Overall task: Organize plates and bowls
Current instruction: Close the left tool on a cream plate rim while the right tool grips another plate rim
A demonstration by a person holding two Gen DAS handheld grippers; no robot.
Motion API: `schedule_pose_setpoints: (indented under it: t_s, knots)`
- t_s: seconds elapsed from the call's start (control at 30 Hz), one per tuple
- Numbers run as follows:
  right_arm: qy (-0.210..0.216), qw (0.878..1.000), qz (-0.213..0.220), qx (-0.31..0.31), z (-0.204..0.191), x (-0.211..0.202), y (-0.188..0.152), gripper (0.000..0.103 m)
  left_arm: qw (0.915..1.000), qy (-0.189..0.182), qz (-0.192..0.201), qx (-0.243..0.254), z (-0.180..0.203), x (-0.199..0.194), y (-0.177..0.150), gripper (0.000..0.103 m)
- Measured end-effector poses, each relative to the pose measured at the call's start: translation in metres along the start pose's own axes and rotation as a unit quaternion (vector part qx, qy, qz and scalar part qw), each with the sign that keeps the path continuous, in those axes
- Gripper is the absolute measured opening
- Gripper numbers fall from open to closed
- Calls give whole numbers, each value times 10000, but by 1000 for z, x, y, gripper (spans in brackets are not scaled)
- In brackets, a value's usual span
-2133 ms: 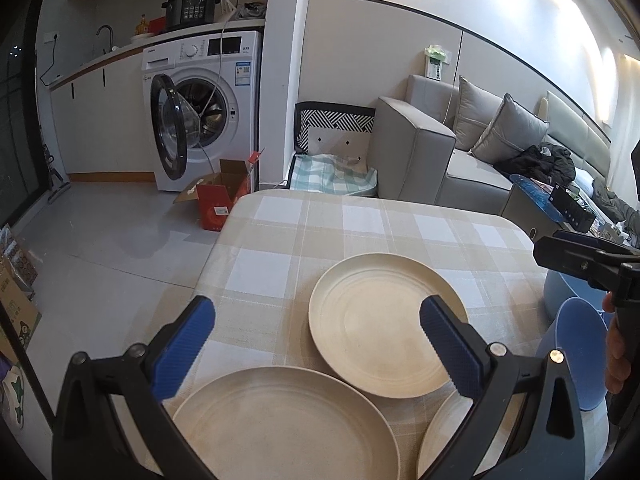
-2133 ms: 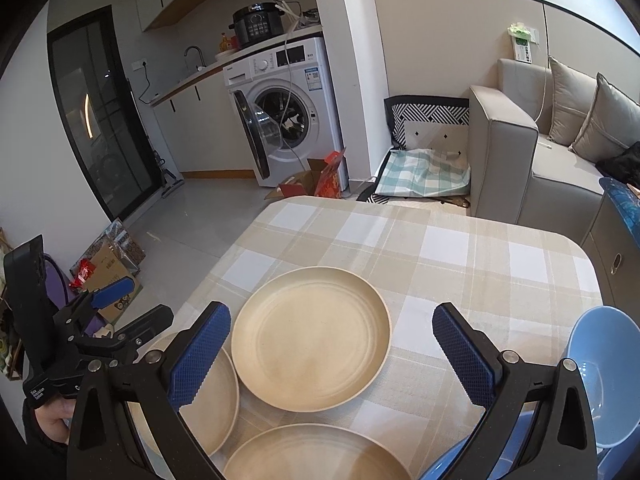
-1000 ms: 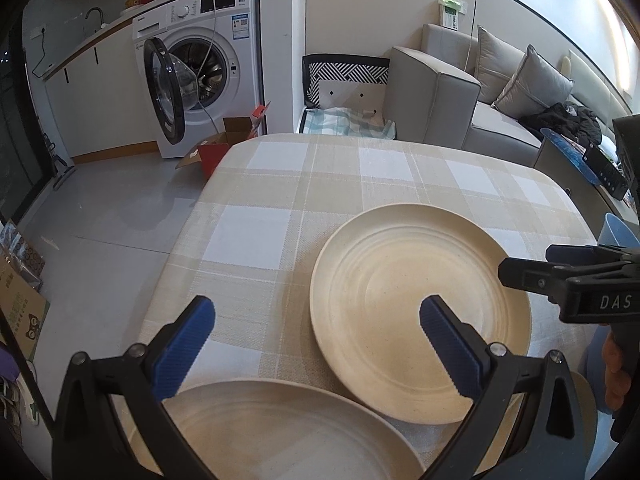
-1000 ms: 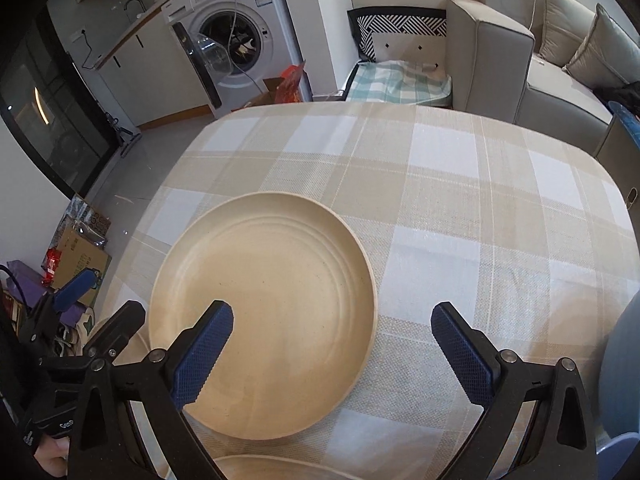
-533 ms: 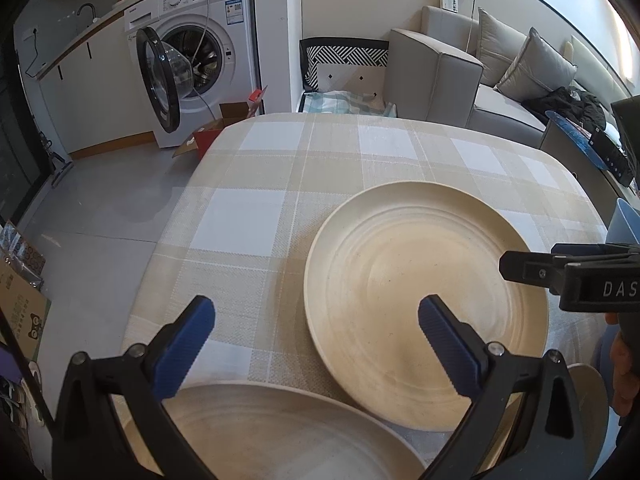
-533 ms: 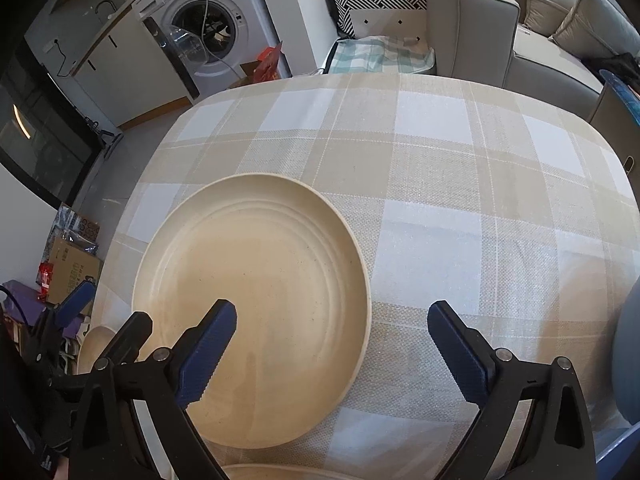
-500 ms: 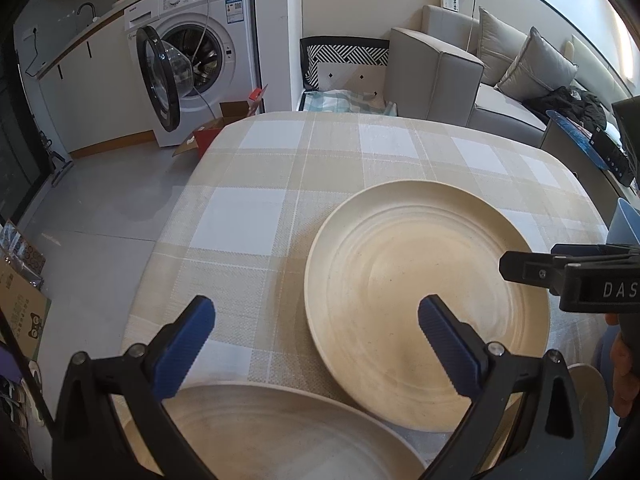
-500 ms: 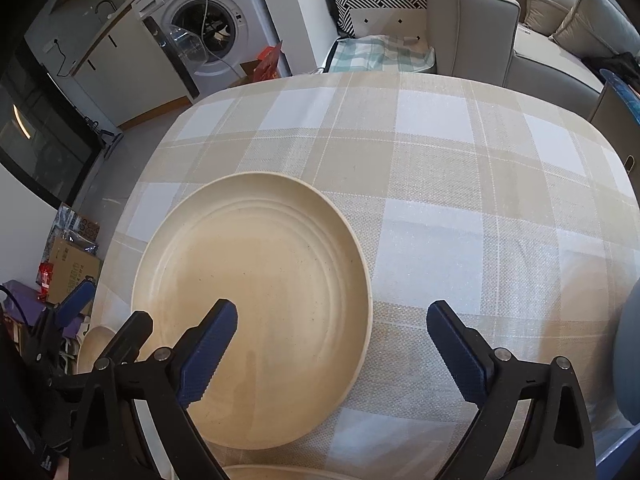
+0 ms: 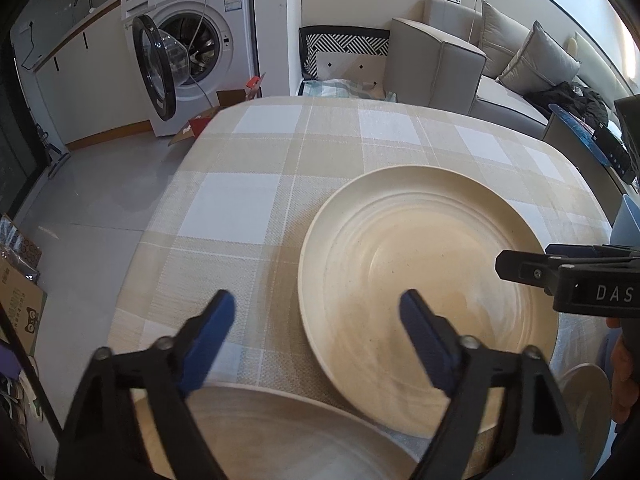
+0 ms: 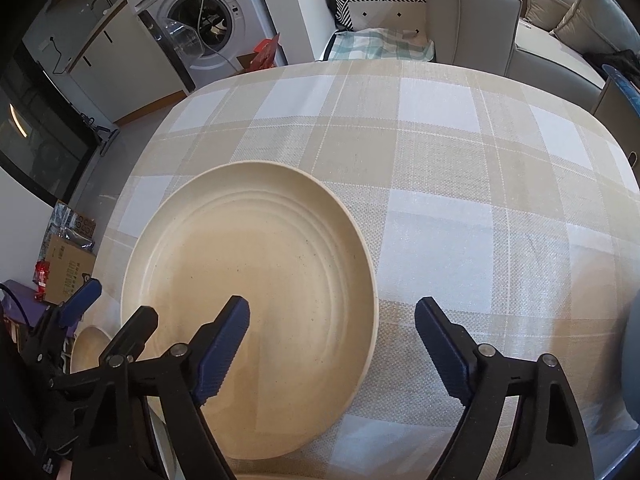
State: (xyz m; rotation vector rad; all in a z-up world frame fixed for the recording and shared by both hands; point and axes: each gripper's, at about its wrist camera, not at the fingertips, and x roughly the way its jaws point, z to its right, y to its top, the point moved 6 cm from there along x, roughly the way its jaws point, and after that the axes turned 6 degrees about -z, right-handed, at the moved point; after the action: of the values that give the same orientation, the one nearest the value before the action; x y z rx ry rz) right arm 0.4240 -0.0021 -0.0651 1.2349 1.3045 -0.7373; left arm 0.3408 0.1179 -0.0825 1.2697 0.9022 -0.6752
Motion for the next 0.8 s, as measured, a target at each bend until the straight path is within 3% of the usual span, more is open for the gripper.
schedule_pose_setpoints:
  t_s: [0.47, 0.8]
  knots:
    - [8, 9999, -105, -31, -3, 11, -3, 70, 9997, -181, -144, -9, 4, 8, -4, 47]
    - [-115, 9998, -83, -134, -6, 13, -3, 56, 9997, -211, -119, 61, 8, 7, -4, 36]
